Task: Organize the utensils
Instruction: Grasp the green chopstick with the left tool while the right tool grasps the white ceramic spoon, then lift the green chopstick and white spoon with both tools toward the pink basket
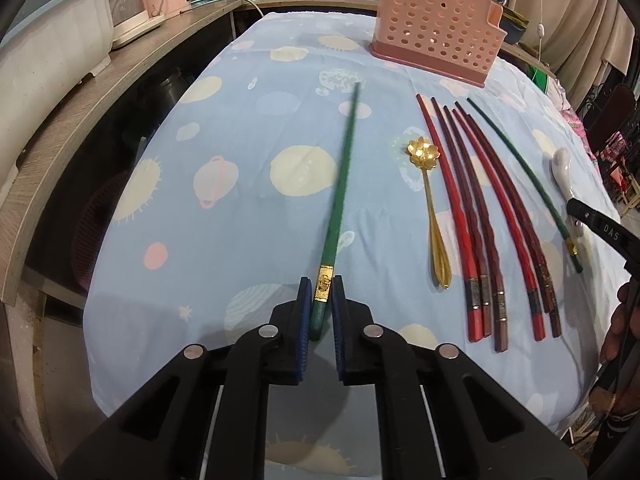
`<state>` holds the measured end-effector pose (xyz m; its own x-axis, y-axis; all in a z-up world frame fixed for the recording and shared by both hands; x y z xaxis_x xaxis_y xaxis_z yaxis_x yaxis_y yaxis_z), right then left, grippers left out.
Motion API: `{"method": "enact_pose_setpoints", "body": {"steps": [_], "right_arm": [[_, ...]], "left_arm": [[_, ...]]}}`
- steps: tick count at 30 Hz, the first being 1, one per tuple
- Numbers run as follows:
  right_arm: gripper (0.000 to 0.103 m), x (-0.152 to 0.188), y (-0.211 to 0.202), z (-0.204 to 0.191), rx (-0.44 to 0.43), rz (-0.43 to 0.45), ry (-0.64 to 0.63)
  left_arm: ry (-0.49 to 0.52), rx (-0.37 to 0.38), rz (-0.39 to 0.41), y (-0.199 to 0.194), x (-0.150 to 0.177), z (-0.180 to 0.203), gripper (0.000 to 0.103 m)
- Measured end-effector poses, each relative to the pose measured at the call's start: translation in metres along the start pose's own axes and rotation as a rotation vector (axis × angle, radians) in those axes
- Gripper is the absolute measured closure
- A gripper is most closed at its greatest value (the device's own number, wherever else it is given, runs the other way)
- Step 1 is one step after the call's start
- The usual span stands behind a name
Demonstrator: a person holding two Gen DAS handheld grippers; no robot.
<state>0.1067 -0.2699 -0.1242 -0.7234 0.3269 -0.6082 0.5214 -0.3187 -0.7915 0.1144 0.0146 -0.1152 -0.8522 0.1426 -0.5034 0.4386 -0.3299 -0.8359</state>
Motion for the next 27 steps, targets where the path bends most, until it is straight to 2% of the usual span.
{"method": "enact_pose_setpoints", "body": {"steps": [6,16,27], "right_arm": [[0.097,-0.005,-0.026,0.008,-0.017,0.037,0.019],[0.097,-0.026,-0.062,0.017,-0.047,0.112,0.052],[0.097,-0.030,-0.081,0.021,-0.079,0.146,0.071]], "left_arm": [[0.015,0.010,0.065,-0.024,-0.015,0.005,0.096],[0.020,0.035,0.199,-0.067,-0.058,0.014,0.096],[-0.006,0.046,0.211,-0.082,-0.061,0.004,0.096]]}}
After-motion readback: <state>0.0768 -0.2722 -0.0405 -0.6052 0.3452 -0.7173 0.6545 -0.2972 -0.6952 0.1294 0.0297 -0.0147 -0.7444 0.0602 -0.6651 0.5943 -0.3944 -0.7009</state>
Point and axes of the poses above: each gripper's, at about its wrist camera, not at the fingertips, and y roughly the way its jaws point, z to its right, x to its underside, the point moved 7 cm from there along y, roughly the way its jaws point, and after that the axes turned 12 degrees about x, right-handed, at the moved point
